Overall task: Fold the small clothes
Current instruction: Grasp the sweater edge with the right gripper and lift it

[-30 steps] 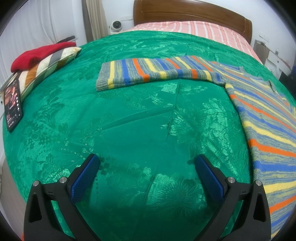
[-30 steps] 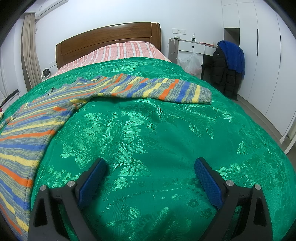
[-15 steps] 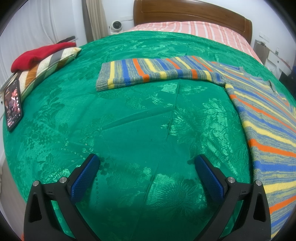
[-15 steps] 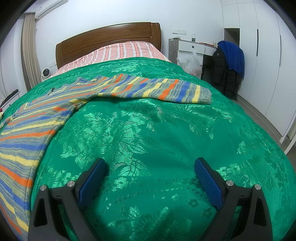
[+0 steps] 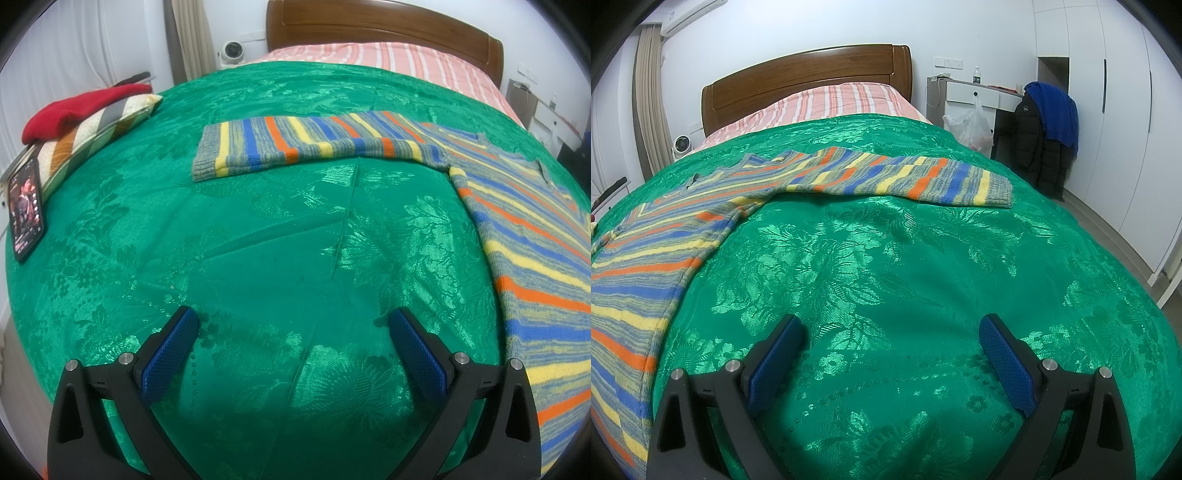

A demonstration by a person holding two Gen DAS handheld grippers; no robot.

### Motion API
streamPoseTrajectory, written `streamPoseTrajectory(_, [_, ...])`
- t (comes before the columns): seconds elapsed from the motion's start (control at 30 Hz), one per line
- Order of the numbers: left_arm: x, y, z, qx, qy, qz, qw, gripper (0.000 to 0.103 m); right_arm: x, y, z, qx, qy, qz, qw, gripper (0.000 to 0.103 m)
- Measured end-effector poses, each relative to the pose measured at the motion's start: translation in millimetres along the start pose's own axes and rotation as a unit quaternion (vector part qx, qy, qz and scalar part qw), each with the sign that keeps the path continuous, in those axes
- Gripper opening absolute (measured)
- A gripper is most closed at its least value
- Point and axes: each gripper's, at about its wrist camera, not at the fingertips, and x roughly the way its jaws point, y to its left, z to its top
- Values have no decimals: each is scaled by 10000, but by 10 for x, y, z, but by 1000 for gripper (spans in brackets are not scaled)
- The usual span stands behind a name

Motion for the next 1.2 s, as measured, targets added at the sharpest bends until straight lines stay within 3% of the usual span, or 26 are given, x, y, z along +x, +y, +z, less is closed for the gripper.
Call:
streamPoseTrajectory(0.23, [-1,9,9,1,-2,-4,10000,103,-5,9,1,-10,10,-24,10000,96])
streamPoseTrajectory(0.33, [-1,6,7,4,-3,-2,10000,103,-45,0,111,-18,323,-42,9995,96])
streamPoseTrajectory(0.4, [-4,11,9,1,-5,-2,10000,103,-126,-139,306,310,445,444,9975,96])
streamPoseTrajectory(0.47, [-5,11,10,3,-7,3,10000,103,-230,-400,604,650,282,810,9942,96])
streamPoseTrajectory(0.57, [-6,17,14,2,-6,2,10000,103,-266,-852,1038,1093,47,906,9899,96])
streamPoseTrajectory(0.63, [-6,18,14,2,-9,6,10000,103,-118,-1199,1286,1633,220,949,9818,96])
streamPoseTrajectory(0.73, [-13,28,21,-7,-20,25,10000,103,307,-1659,1489,2611,766,1433,9515,92])
streamPoseTrajectory(0.8, [-20,30,17,-5,-30,33,10000,103,563,-1804,1530,2971,1035,1550,9365,84])
streamPoseTrajectory(0.87, [-20,35,18,0,-35,29,10000,103,761,-1878,1529,3208,1224,1565,9261,70])
streamPoseTrajectory(0.9, [-20,35,18,-1,-35,28,10000,103,877,-1897,1524,3270,1345,1510,9231,69])
streamPoseTrajectory(1.03, [-28,21,-2,-1,-42,41,10000,103,1215,-1878,1458,3278,1734,1131,9218,67])
streamPoseTrajectory(1.1, [-28,22,-2,-2,-42,41,10000,103,1317,-1849,1444,3288,1754,1079,9217,57])
streamPoseTrajectory(1.17, [-27,21,-3,-1,-42,41,10000,103,1354,-1797,1492,3033,1737,1197,9292,4])
streamPoseTrajectory(1.2, [-26,22,-2,-1,-43,42,10000,103,1376,-1707,1532,2825,1784,1296,9336,3])
